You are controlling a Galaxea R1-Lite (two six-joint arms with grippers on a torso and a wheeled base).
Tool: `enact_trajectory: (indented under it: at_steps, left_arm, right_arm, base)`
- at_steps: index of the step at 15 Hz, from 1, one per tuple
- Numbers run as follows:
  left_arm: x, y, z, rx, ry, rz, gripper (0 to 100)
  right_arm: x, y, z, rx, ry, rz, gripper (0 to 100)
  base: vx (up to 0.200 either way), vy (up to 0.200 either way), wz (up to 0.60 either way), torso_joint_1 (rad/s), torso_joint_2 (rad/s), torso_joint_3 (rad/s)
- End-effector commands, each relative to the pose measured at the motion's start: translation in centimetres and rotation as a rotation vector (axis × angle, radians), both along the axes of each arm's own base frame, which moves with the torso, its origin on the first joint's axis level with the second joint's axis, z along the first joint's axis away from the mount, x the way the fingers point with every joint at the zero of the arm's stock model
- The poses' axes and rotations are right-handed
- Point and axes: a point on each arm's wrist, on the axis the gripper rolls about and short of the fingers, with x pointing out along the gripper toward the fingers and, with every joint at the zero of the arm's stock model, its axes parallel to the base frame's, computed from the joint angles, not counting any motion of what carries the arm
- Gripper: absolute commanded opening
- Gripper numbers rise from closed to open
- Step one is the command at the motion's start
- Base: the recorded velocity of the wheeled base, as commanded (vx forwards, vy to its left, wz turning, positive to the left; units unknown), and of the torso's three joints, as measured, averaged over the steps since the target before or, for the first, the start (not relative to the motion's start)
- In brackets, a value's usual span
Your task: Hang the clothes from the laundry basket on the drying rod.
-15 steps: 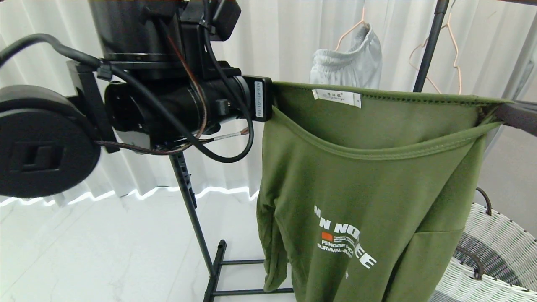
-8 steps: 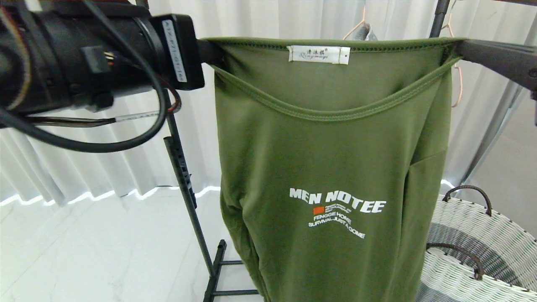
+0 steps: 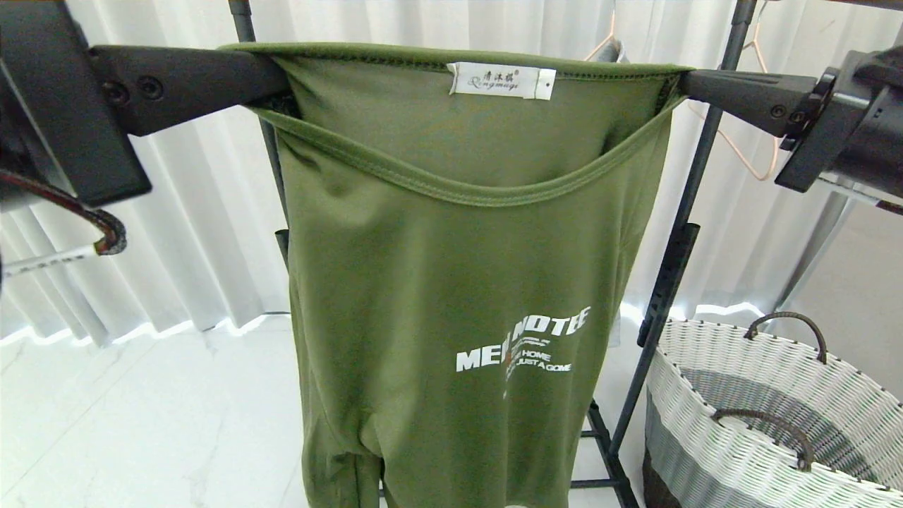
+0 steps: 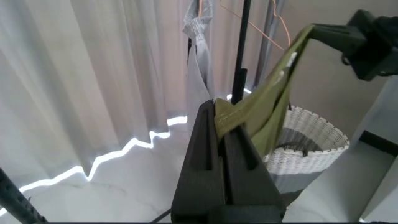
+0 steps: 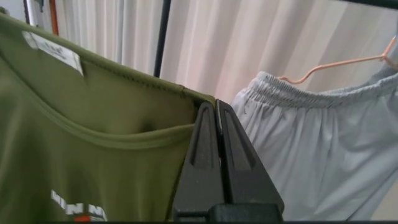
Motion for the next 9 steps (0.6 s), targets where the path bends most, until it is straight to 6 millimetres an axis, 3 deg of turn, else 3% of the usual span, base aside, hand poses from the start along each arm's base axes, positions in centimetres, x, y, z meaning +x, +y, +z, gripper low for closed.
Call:
enact_trajectory:
  at_steps: [1,4,7,9]
  left_arm:
    - [-0.4,0.4,0.1,-0.009,-0.008,-0.001,0]
    - [0.5,-0.5,-0.1,0.009,0.009,0.004,0]
    - [3.4,-1.2,0.1,0.018,0.025,0.085,0]
    - [3.8,-1.4,0.5,0.011,0.017,0.085,0]
  right_arm:
    - [0.2,0.1,-0.2,-0.005,0.007,-0.002,0]
    - [-0.4,-0.3,0.3,0.005,-0.011,-0.005,0]
    - [-1.6,-1.2,1.1,0.022,-0.037,-0.008,0]
    - [-2.9,-2.0,1.7,0.033,-0.055,-0.01,0]
  base:
    - [0.0,0.0,0.0,0.0,0.0,0.0]
    - [0.0,0.0,0.0,0.0,0.0,0.0]
    - [0.0,0.0,0.0,0.0,0.0,0.0]
    - [0.0,0.0,0.0,0.0,0.0,0.0]
